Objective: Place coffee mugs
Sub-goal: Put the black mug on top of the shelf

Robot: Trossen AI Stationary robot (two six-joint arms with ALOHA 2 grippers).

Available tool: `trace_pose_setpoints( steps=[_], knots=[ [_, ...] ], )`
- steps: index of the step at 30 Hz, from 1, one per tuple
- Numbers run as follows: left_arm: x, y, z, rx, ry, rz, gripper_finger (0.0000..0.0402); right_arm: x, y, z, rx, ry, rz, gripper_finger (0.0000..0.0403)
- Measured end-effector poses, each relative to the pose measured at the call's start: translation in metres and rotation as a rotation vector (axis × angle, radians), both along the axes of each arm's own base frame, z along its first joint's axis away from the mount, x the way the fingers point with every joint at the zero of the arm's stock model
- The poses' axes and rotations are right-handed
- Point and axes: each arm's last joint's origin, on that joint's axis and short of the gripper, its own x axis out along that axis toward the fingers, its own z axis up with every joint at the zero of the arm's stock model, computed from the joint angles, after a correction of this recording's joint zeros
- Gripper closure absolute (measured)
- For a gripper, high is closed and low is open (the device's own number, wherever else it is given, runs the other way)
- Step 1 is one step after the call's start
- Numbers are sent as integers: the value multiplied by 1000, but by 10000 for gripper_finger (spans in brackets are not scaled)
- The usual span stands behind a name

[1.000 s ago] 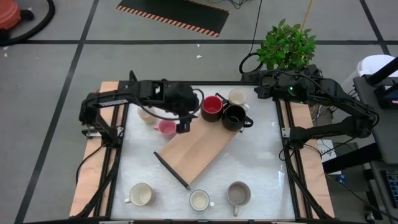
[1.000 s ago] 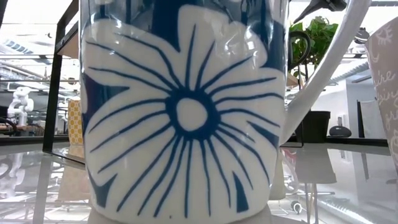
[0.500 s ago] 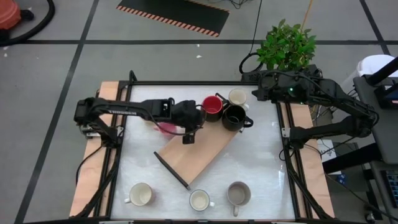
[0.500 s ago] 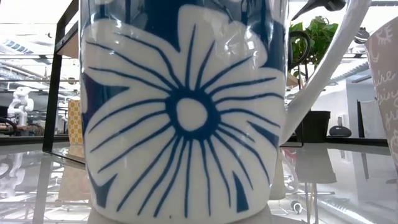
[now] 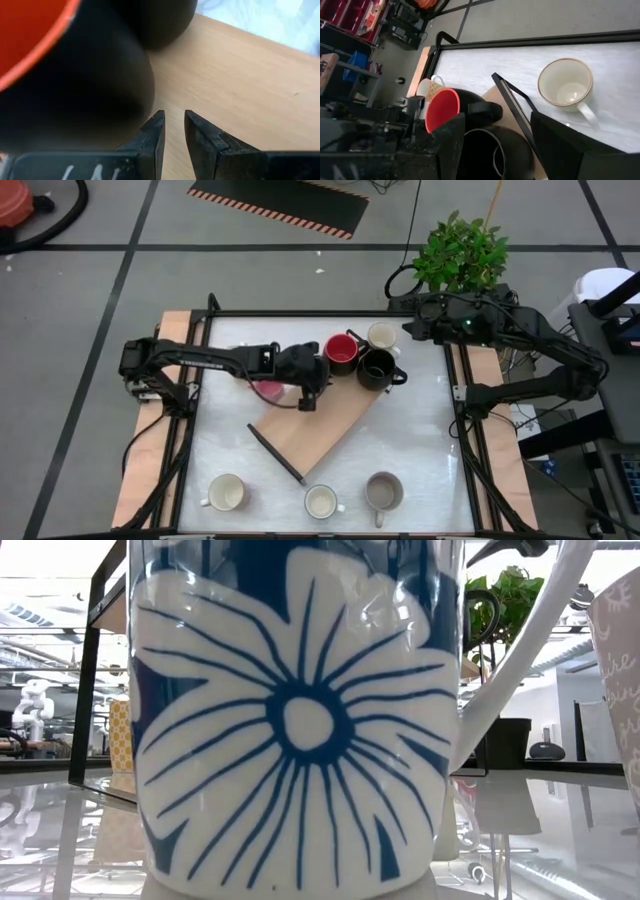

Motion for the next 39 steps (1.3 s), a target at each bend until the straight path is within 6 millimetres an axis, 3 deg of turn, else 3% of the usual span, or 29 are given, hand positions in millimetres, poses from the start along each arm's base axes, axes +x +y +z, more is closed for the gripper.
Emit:
trace_pose_setpoints(
  steps=[18, 27, 39],
  knots=[
    [7, 15, -9, 139, -67, -78, 324, 35, -9, -10, -20, 35, 25, 188],
    [16, 16, -19, 160, -76, -105, 324, 36, -9, -10, -18, 34, 21, 188],
    [19, 17, -12, 162, -141, -96, 324, 36, -9, -10, -26, 39, 25, 188]
  ],
)
